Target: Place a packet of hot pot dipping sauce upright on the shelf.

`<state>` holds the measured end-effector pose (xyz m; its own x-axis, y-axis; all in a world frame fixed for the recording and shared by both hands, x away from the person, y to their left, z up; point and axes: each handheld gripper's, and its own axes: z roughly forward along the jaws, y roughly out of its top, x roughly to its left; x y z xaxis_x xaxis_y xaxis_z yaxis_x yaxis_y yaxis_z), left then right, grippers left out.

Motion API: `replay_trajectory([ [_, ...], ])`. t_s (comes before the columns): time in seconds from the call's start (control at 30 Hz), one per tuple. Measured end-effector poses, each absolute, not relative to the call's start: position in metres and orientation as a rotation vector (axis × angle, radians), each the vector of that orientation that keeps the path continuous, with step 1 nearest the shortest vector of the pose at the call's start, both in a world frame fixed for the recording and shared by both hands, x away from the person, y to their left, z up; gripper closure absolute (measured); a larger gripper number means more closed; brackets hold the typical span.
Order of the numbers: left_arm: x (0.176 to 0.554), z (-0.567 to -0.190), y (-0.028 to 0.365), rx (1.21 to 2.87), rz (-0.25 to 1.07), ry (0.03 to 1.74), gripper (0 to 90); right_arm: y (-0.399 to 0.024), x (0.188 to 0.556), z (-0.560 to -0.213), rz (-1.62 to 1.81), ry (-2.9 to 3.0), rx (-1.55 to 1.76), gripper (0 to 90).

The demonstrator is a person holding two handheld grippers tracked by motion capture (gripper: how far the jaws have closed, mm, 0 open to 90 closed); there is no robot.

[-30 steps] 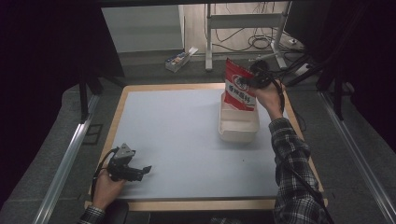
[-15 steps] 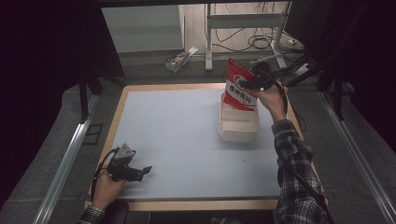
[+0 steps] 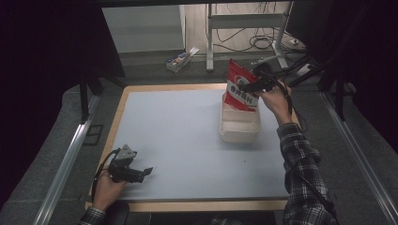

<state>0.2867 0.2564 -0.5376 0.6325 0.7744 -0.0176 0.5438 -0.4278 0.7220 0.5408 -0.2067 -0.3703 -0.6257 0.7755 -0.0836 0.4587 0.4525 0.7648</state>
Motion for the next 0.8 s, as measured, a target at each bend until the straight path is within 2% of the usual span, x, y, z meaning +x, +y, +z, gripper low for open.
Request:
replay_trajectory([
  [0.23, 0.286, -0.537, 0.257, 2.126, 0.396, 1.019, 5.4, -0.209, 0.530, -0.368, 1.027, 2.297, 1.031, 10.3],
  [0.8, 0.286, -0.536, 0.255, 2.110, 0.311, 1.026, 4.2, -0.221, 0.507, -0.387, 1.001, 2.320, 1.022, 8.4],
])
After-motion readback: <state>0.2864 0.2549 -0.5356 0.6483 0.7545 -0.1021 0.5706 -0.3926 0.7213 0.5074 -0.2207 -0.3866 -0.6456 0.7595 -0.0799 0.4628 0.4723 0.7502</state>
